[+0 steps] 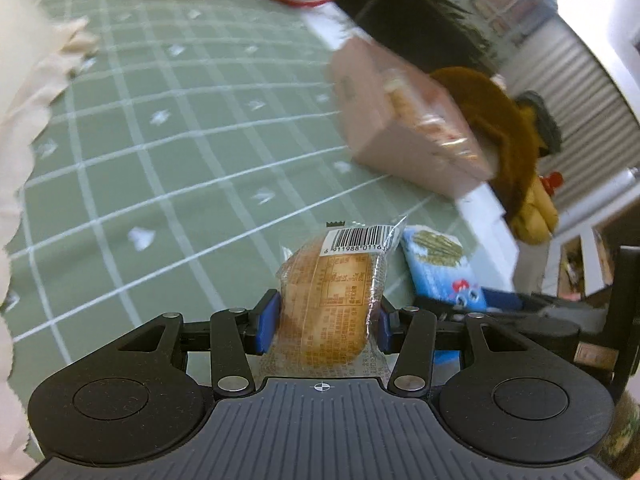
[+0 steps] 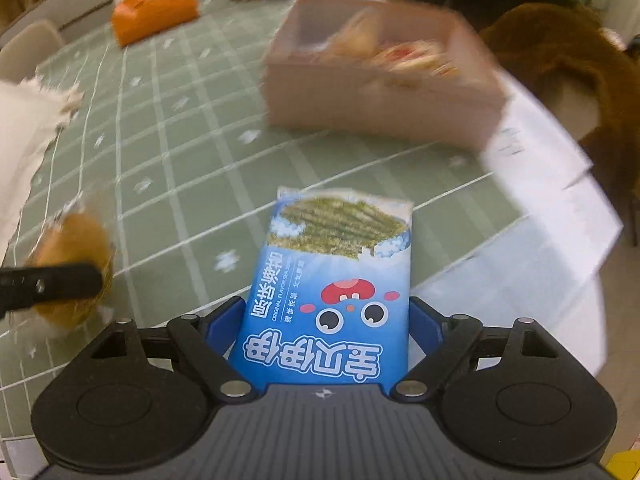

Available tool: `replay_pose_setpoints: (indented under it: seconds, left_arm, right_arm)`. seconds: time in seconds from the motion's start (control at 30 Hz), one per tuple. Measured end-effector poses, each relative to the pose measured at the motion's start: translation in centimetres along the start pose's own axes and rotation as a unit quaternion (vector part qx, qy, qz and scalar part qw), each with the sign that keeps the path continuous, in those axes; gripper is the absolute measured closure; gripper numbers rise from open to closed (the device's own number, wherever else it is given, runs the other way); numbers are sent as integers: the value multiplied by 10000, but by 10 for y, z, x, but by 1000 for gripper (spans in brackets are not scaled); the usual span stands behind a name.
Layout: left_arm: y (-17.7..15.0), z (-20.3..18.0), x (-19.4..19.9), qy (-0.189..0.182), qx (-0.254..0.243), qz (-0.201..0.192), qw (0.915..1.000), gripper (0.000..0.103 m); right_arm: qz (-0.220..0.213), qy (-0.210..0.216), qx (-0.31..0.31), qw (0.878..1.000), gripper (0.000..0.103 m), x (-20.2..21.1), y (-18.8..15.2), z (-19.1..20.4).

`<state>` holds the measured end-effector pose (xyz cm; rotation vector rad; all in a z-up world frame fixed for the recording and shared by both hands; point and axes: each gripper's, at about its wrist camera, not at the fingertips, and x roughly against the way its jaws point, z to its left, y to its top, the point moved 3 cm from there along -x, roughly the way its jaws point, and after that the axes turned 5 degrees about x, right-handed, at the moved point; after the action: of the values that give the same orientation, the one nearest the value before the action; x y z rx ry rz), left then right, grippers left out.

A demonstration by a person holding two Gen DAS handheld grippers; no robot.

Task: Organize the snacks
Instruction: 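Lift the bread packet with the left gripper while the right gripper lifts the seaweed packet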

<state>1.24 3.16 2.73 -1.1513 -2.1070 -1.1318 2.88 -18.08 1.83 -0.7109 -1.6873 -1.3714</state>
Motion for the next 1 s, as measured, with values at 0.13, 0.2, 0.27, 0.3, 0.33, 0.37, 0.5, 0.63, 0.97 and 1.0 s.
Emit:
replay_pose_setpoints:
  seconds: [0.13, 0.2, 0.27, 0.3, 0.33, 0.37, 0.5, 0.63, 0.97, 1.0]
  left_arm:
    - [34, -37, 30, -285, -292, -470, 9981, 51]
    - [60, -63, 49, -305, -635, -803, 9943, 51]
    - [82, -82, 63, -367, -825, -1097, 9899, 50]
    - [90, -89, 68, -389, -869, -1220, 9880, 50]
    - [97, -95, 71, -405, -892, -1303, 9866, 50]
    - [101, -97, 71, -406, -886, -1334, 9863, 50]
    - [90, -91, 44, -364, -689, -1050, 9914, 51]
    - [63, -69, -9, -93, -316, -309, 9990, 51]
    - [19, -49, -54, 262, -320, 372, 9985, 51]
    - [19, -48, -54, 273, -325, 371, 9984, 51]
  right_arm:
    - [-745, -197, -22, 9970, 77, 54, 30, -36]
    - [-983, -136, -159, 9949, 80, 82, 55, -55]
    - [-1346, -30, -347, 9903, 80, 110, 80, -74]
    - [-1440, 55, -366, 9889, 80, 117, 89, -81]
    - [-1488, 129, -391, 9880, 80, 121, 95, -85]
    - [-1497, 161, -437, 9876, 80, 121, 100, -90]
    - [-1076, 488, -428, 9921, 60, 92, 92, -93]
    - [-434, 679, -233, 9965, 33, 45, 51, -74]
    - [276, 808, -460, 9953, 24, -20, 10, -52]
    - [243, 831, -499, 9950, 19, -21, 10, -51]
